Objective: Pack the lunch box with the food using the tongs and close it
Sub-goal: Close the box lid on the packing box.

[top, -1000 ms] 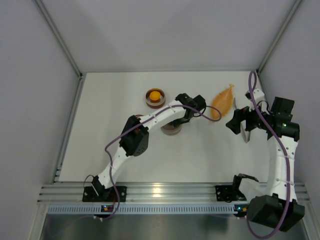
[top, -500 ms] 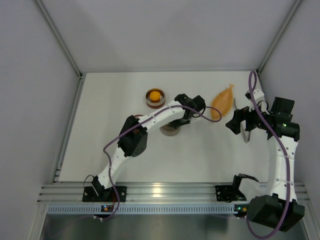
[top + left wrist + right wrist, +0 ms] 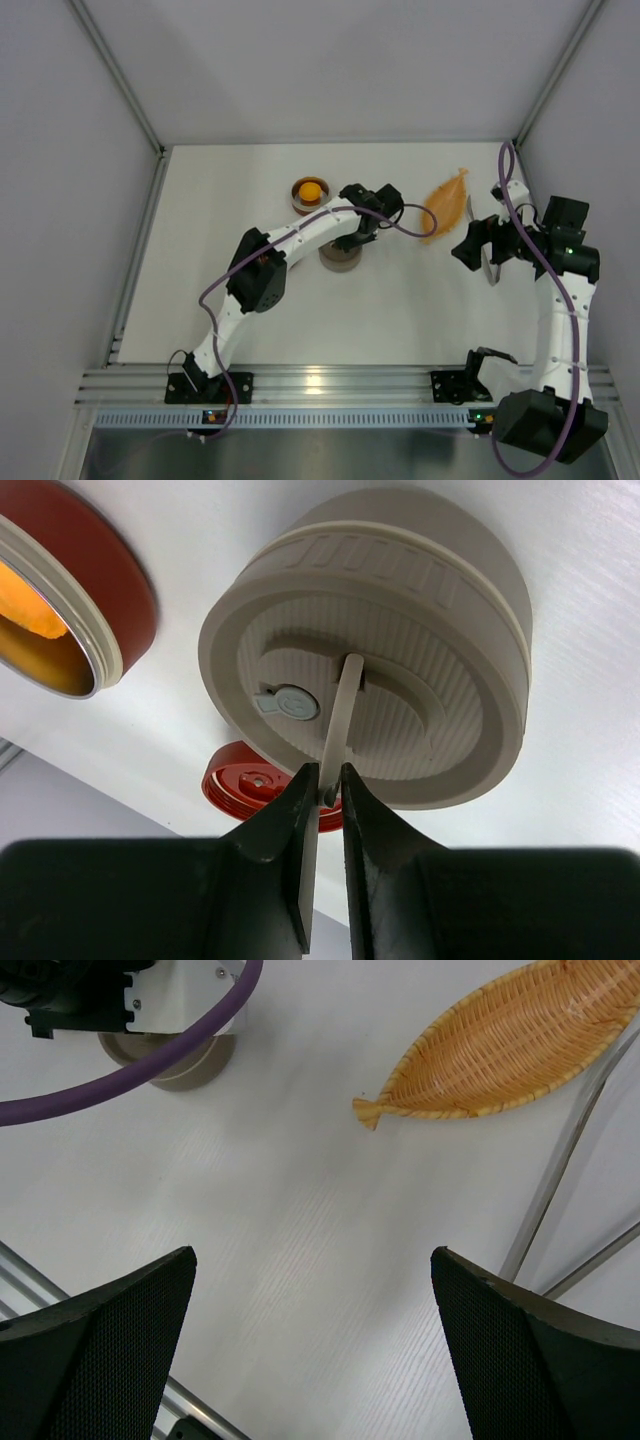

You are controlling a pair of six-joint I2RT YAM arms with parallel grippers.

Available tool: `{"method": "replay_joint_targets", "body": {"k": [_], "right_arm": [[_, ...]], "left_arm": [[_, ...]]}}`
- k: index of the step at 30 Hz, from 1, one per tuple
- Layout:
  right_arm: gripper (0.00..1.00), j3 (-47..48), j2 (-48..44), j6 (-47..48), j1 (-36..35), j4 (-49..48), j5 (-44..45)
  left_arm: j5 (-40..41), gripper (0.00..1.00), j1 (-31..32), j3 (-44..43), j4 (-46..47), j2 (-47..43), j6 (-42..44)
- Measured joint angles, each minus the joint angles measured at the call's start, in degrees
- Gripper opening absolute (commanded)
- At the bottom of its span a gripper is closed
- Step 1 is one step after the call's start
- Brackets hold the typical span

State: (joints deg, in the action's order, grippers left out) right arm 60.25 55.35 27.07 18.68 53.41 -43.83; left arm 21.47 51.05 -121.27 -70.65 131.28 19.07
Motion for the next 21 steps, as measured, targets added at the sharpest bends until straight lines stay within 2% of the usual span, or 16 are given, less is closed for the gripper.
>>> {"method": "replay_joint_targets", "body": {"k": [15,21], "right_arm": [[0.99,-0.4,-0.2,0.5,0.7,0.3,-0.4],[0.99,-0.6,-0.3,0.9,0.7,0.7,-0.5]], "left_arm": [[-3.0,0.17,-1.0,4.6,4.6,-3.2,-1.8],[-4.8,0.22,-2.0,5.4,6.1,-3.8,-3.0]]}}
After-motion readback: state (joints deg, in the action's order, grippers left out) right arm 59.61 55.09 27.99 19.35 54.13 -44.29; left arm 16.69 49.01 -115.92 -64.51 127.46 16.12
